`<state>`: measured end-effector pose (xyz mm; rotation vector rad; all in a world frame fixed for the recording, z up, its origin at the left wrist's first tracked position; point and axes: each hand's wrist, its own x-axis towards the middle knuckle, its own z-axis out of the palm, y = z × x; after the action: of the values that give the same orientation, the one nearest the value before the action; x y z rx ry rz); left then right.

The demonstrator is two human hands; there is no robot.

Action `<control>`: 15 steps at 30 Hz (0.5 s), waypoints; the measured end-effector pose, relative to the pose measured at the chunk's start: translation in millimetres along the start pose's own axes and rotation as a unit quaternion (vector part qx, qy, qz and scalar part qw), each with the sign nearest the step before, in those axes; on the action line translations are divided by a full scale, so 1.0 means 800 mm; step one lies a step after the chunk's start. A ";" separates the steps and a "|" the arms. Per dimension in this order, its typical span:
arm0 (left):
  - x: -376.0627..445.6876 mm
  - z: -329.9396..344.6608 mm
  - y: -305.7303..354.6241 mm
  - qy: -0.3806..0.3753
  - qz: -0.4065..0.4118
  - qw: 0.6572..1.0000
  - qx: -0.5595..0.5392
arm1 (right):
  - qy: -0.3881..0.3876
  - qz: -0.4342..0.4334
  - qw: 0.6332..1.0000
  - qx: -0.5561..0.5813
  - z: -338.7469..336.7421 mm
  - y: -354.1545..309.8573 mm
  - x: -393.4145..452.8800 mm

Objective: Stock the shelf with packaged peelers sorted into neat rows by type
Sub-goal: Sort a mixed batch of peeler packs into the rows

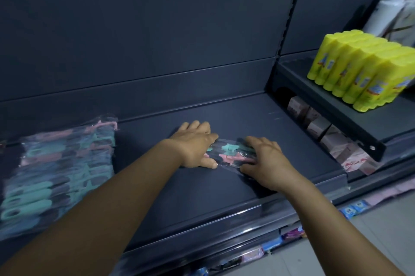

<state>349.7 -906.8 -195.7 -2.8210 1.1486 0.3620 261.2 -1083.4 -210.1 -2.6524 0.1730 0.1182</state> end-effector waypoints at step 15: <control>-0.062 0.024 0.045 0.127 -0.071 0.987 0.074 | 0.026 -0.049 0.998 -0.039 0.009 -0.016 -0.011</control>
<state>286.7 -895.7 -201.9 -2.8525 0.9589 -0.0938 253.9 -1068.1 -209.7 -2.7379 0.0570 0.0245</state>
